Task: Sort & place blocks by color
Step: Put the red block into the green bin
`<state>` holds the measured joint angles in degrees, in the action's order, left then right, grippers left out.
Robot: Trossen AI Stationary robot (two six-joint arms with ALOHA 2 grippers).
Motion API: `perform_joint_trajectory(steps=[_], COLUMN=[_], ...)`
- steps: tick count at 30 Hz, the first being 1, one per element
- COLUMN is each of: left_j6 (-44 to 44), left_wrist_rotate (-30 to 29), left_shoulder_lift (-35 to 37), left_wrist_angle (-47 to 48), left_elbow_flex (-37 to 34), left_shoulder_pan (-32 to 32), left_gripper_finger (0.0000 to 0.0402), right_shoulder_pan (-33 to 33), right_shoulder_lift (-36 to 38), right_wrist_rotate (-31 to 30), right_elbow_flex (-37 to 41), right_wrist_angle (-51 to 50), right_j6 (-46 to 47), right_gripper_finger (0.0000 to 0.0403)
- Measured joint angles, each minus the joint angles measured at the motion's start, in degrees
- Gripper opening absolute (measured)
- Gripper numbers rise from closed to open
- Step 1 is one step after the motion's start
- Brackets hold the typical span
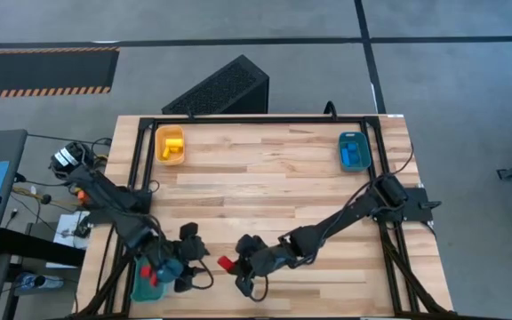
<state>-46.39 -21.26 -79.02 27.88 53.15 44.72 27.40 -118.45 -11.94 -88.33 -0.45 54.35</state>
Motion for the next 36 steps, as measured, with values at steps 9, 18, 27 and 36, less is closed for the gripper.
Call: perform_joint_trajectory(steps=[9, 18, 27, 36], left_j6=[11.9, 19.2, 17.5, 17.0], left_wrist_rotate=[3.5, 12.4, 17.4, 24.1], left_shoulder_lift=[0.2, 2.1, 2.1, 2.1], left_wrist_angle=[-3.2, -11.5, -13.6, -13.2], left_elbow_flex=[0.0, 0.0, 0.0, 0.0], left_shoulder_pan=[-4.7, -9.5, -13.9, -16.3], left_gripper_finger=[0.0208, 0.0208, 0.0167, 0.0029], right_shoulder_pan=[-0.9, -0.9, -1.0, -1.0], right_shoulder_lift=[0.0, 0.0, 0.0, 0.0], right_wrist_rotate=[0.0, -1.7, -3.6, -4.5], right_elbow_flex=[0.0, 0.0, -0.8, -1.7], right_wrist_angle=[1.0, 0.9, 0.9, 0.8], right_j6=[-2.9, -10.7, -14.8, -17.4], right_gripper_finger=[0.005, 0.005, 0.0051, 0.0051])
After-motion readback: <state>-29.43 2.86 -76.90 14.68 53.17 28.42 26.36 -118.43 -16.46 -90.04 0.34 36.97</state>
